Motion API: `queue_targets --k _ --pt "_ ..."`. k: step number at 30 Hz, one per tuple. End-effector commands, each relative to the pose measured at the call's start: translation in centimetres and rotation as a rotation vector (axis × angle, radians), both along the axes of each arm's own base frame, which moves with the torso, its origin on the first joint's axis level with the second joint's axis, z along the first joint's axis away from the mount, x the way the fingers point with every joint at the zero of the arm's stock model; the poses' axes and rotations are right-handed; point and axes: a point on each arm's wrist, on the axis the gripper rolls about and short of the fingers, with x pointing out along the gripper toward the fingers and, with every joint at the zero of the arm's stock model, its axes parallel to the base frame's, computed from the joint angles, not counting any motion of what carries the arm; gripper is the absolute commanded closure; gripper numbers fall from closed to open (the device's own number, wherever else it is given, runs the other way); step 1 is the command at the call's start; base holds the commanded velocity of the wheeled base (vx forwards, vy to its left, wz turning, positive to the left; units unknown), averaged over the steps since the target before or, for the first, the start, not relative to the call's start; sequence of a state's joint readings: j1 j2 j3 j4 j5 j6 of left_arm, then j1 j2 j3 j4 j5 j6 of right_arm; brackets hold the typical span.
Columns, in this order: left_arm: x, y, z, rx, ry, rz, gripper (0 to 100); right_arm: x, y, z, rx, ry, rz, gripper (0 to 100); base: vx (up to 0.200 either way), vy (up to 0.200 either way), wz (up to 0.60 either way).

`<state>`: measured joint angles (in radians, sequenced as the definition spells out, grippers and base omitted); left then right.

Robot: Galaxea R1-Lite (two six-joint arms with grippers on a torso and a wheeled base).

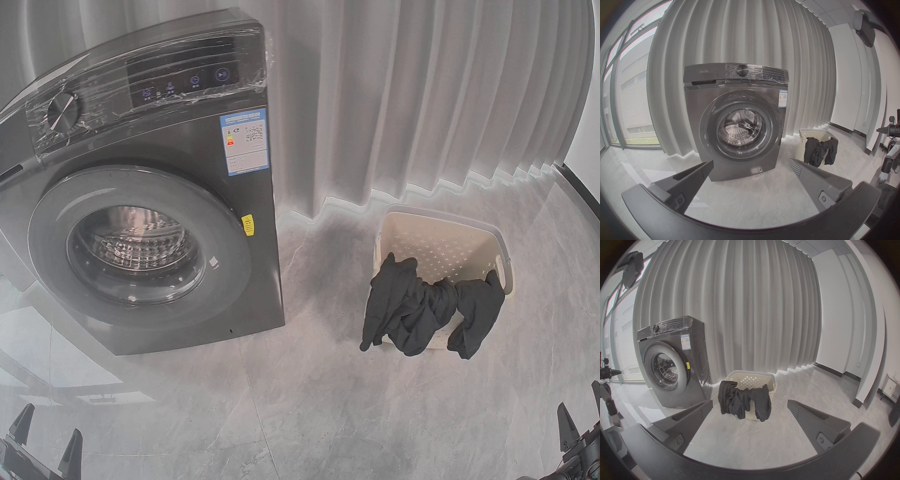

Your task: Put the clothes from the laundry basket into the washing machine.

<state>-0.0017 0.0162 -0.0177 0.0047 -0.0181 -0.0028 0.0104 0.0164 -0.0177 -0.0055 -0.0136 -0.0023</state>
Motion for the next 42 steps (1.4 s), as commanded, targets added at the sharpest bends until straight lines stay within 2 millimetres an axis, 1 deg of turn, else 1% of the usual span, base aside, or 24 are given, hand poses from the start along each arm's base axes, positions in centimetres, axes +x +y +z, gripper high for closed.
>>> queue_targets --k 1,5,11,22,37,42 --pt "0.01 0.00 -0.53 0.000 0.001 0.000 0 0.03 0.00 -0.51 -0.001 0.004 0.000 0 0.000 0.000 0.00" --pt "0.01 0.00 -0.53 0.000 0.001 0.000 0 0.03 0.00 -0.51 -0.001 0.004 0.000 0 0.000 0.000 0.00" --pt "0.01 0.00 -0.53 0.000 0.001 0.000 0 0.03 0.00 -0.51 -0.001 0.004 0.000 0 0.000 0.000 -0.60" --pt "0.01 0.00 -0.53 0.000 0.001 0.001 0 0.03 0.00 -0.51 -0.001 0.004 -0.001 0 0.000 0.000 0.00" --pt "0.01 0.00 -0.53 0.001 0.001 0.000 0 0.03 0.00 -0.51 -0.001 0.004 -0.001 0 0.000 -0.200 0.00" --pt "0.01 0.00 -0.53 0.001 0.001 0.001 0 0.03 0.00 -0.51 -0.001 0.004 -0.001 0 0.000 0.000 0.00"
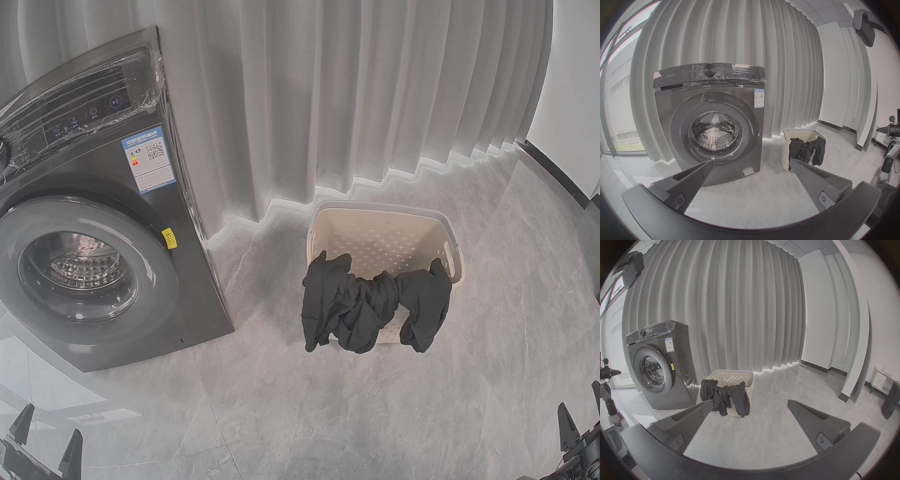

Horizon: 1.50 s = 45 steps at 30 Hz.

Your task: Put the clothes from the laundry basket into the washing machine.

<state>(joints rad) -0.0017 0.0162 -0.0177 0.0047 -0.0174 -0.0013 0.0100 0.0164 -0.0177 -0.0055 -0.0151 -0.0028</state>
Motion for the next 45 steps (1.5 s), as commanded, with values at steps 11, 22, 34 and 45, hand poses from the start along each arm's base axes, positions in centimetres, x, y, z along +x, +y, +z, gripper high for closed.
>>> queue_targets --k 11,22,34,45 --pt "0.01 0.00 -0.53 -0.002 0.001 0.001 0 0.03 0.00 -0.51 0.000 0.004 -0.001 0 0.164 0.000 0.00" --pt "0.01 0.00 -0.53 -0.002 0.001 0.001 0 0.03 0.00 -0.51 0.000 0.004 0.001 0 0.000 0.000 0.00" --pt "0.01 0.00 -0.54 -0.002 0.003 0.001 0 0.03 0.00 -0.51 0.001 0.004 0.001 0 0.000 -0.100 0.00" --pt "0.01 0.00 -0.53 0.000 0.001 0.001 0 0.03 0.00 -0.51 0.000 0.004 0.001 0 0.000 -0.109 0.00"
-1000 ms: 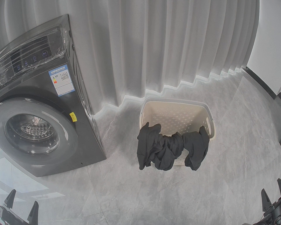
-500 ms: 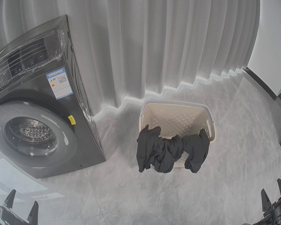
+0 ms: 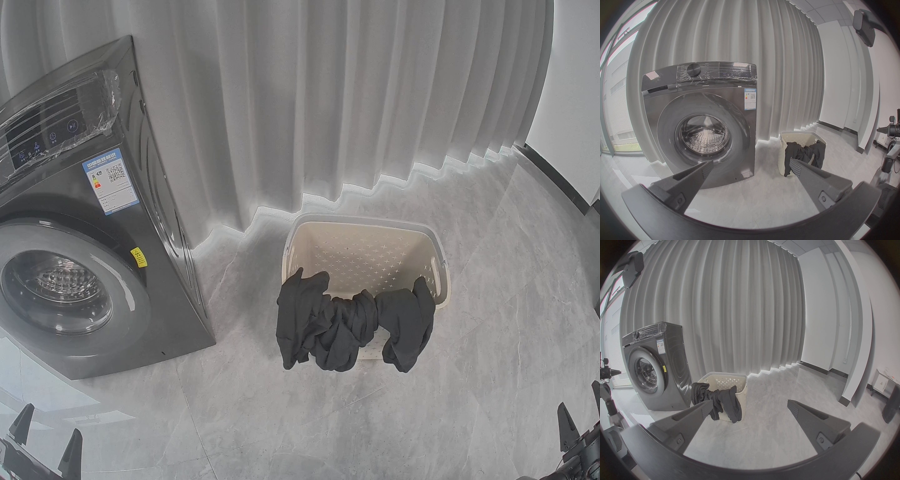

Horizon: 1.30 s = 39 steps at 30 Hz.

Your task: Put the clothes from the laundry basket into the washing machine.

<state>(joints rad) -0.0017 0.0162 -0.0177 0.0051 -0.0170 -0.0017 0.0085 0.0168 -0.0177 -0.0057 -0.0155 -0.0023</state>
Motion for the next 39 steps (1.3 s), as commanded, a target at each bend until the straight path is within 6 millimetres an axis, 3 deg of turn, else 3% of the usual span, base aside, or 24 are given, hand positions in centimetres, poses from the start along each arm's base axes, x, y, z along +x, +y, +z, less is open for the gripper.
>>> queue_targets --k 1,10,15,28,34,39 --pt "0.01 0.00 -0.54 0.000 0.003 0.000 0 0.03 0.00 -0.52 -0.001 0.004 0.002 0 0.000 0.000 0.00" --pt "0.01 0.00 -0.52 -0.001 0.001 0.000 0 0.03 0.00 -0.52 -0.001 0.004 0.002 0 0.000 0.000 0.00" --pt "0.01 0.00 -0.52 -0.001 0.001 0.000 0 0.03 0.00 -0.52 -0.001 0.004 0.001 0 0.200 0.000 0.00" --pt "0.01 0.00 -0.54 -0.001 0.003 0.000 0 0.03 0.00 -0.52 -0.001 0.004 0.002 0 0.000 0.000 0.00" --pt "0.01 0.00 -0.52 0.000 0.001 0.000 0 0.03 0.00 -0.52 -0.001 0.004 0.001 0 0.000 -0.200 0.00" --pt "0.01 0.00 -0.52 0.000 0.001 0.000 0 0.03 0.00 -0.52 -0.001 0.004 0.001 0 0.000 0.000 0.00"
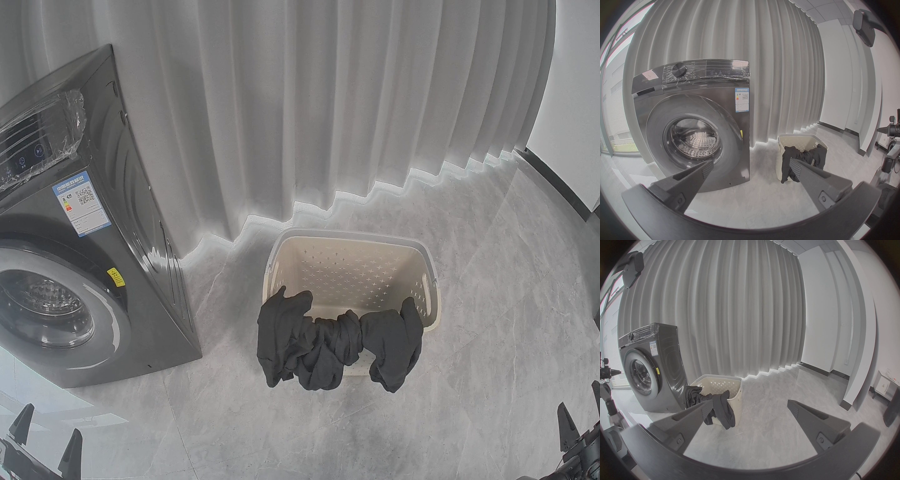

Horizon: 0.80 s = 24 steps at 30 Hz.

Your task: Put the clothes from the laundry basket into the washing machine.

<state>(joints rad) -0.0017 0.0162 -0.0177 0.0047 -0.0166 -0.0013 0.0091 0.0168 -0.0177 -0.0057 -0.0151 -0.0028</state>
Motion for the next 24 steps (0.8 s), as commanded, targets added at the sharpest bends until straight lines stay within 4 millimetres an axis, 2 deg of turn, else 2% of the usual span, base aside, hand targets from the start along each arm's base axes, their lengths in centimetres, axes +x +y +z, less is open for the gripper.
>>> queue_targets --k 1,7,16,22,24 --pt "0.01 0.00 -0.53 0.000 0.001 0.000 0 0.03 0.00 -0.52 0.000 0.004 0.003 0 0.000 0.000 0.00" --pt "0.01 0.00 -0.53 0.000 0.001 0.001 0 0.03 0.00 -0.52 0.000 0.004 0.000 0 0.000 0.000 0.00" --pt "0.01 0.00 -0.53 0.000 0.001 0.001 0 0.03 0.00 -0.52 0.000 0.004 0.000 0 0.200 0.000 0.00" --pt "0.01 0.00 -0.53 0.000 0.001 0.001 0 0.03 0.00 -0.52 0.000 0.004 0.001 0 0.000 0.000 0.00" --pt "0.01 0.00 -0.53 0.000 0.001 0.001 0 0.03 0.00 -0.52 0.000 0.004 0.001 0 0.000 -0.200 0.00"
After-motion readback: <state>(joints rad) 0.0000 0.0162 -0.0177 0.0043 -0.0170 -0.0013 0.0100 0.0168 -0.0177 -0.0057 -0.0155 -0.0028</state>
